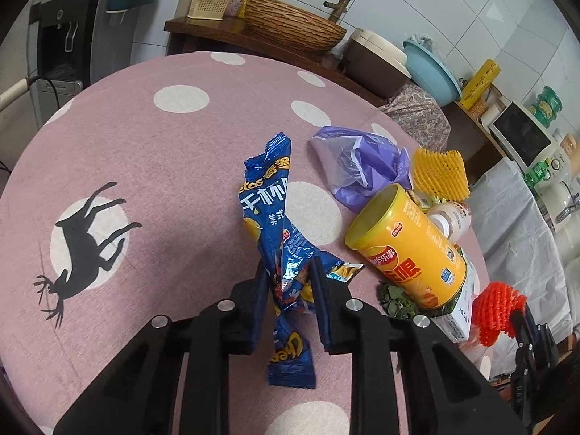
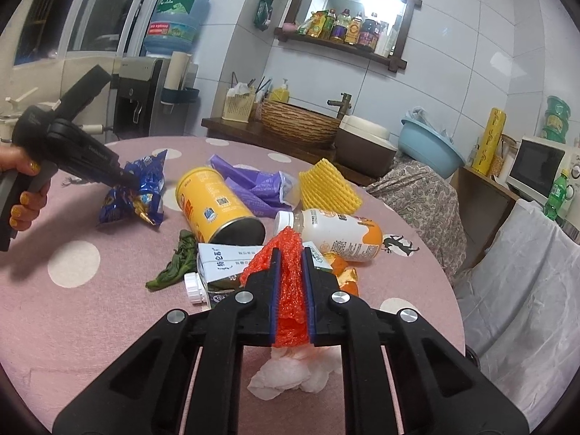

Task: Collect trash
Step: 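Grasp the blue snack wrapper with the left tool while the right tool grasps the orange mesh net, then carry the wrapper and mesh net to the black bin with both tools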

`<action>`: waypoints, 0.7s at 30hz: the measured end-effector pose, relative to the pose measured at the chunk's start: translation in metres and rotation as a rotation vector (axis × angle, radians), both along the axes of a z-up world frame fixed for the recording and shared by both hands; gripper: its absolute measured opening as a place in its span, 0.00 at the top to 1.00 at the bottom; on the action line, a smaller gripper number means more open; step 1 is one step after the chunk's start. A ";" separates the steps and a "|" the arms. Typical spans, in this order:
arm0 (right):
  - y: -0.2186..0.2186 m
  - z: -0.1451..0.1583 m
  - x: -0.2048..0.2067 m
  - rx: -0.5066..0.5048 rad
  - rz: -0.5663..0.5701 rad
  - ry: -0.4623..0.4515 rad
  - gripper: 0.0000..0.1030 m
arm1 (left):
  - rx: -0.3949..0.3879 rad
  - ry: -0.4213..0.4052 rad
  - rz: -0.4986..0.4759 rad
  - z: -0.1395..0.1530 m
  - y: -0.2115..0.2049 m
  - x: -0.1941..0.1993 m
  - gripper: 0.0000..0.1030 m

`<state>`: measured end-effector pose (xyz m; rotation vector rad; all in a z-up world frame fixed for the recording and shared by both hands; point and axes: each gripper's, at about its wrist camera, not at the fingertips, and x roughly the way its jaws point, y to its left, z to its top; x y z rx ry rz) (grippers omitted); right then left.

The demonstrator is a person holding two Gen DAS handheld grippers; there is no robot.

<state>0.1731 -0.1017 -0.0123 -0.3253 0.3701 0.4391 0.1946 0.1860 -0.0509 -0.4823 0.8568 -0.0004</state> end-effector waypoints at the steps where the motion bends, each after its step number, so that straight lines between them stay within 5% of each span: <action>1: -0.001 0.002 -0.001 0.008 0.004 -0.002 0.89 | 0.000 -0.003 0.005 0.001 0.000 -0.001 0.79; 11: -0.012 0.021 -0.015 0.092 0.054 0.002 0.89 | 0.076 -0.118 0.037 0.040 -0.001 -0.030 0.81; 21: -0.024 0.039 -0.027 0.185 0.105 0.025 0.89 | 0.172 -0.288 -0.041 0.098 -0.044 -0.048 0.81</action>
